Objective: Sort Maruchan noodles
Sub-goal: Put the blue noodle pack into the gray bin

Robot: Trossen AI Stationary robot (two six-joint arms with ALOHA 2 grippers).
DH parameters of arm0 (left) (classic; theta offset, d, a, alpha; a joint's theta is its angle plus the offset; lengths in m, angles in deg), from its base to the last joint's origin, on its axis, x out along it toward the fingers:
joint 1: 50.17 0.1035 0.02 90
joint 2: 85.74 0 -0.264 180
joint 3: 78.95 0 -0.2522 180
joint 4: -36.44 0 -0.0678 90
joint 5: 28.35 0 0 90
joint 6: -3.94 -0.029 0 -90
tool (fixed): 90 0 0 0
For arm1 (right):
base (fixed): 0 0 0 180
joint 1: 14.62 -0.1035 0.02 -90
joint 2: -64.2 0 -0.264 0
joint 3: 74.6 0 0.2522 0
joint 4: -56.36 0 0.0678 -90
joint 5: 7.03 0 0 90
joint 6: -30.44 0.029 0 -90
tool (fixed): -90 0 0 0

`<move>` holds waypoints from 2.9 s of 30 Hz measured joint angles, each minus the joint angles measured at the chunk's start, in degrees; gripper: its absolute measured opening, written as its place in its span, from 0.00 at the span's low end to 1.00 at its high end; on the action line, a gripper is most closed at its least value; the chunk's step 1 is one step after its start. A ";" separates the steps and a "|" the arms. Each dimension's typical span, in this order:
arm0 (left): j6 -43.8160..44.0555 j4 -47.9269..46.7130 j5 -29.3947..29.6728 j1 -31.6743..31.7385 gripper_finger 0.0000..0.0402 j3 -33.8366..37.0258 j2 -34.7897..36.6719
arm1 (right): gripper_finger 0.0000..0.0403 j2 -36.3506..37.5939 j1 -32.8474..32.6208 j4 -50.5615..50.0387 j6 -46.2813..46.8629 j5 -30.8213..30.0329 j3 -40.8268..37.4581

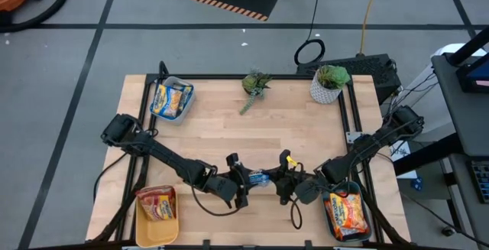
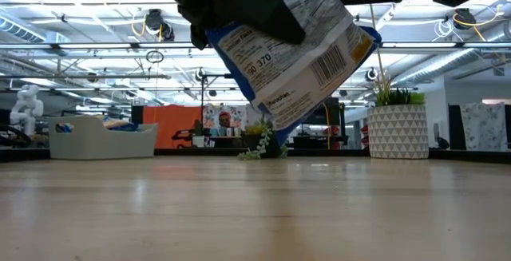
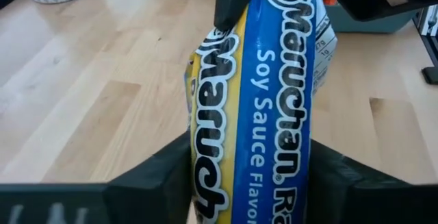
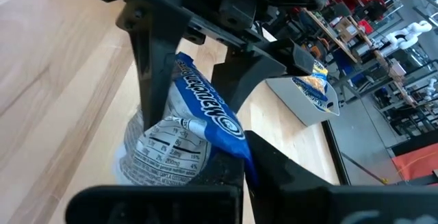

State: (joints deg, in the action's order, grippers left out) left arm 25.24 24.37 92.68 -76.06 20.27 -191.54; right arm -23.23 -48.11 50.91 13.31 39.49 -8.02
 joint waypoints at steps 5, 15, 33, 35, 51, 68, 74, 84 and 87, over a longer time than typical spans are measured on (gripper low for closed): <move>0.00 0.08 0.00 -0.02 0.41 0.00 0.00 | 0.00 0.00 0.00 -0.02 -0.04 0.02 0.00; -3.27 0.02 -0.04 -0.02 0.37 0.00 0.00 | 0.13 2.04 -0.16 -1.24 0.94 -0.02 0.02; -15.06 -20.71 22.31 2.40 0.37 0.07 12.64 | 0.36 28.43 -7.55 -27.10 18.98 -0.38 0.07; -14.56 -23.50 25.19 4.02 0.37 0.04 14.57 | 0.36 29.87 -7.56 -28.12 18.78 -0.40 0.07; 8.94 -63.37 26.48 29.85 0.37 0.07 17.84 | 0.36 33.40 -6.00 -31.52 2.68 -5.57 0.04; 10.64 -72.15 26.05 48.62 0.37 0.07 17.81 | 0.36 38.62 -1.62 -31.90 -5.93 -11.56 0.04; 13.94 -76.50 25.98 50.77 0.37 0.07 17.81 | 0.36 39.60 -0.94 -33.32 -5.38 -11.85 0.04; 16.19 -78.10 26.05 50.75 0.37 2.35 17.79 | 0.36 39.82 -0.92 -33.99 -3.22 -11.85 0.00; 16.15 -78.10 26.47 50.77 0.37 5.11 17.79 | 0.36 39.82 -0.94 -33.95 -3.11 -11.85 0.00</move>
State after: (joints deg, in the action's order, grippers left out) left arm 41.39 -53.73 119.15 -25.29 25.37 -173.75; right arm 16.58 -49.05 16.96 10.20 27.64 -8.02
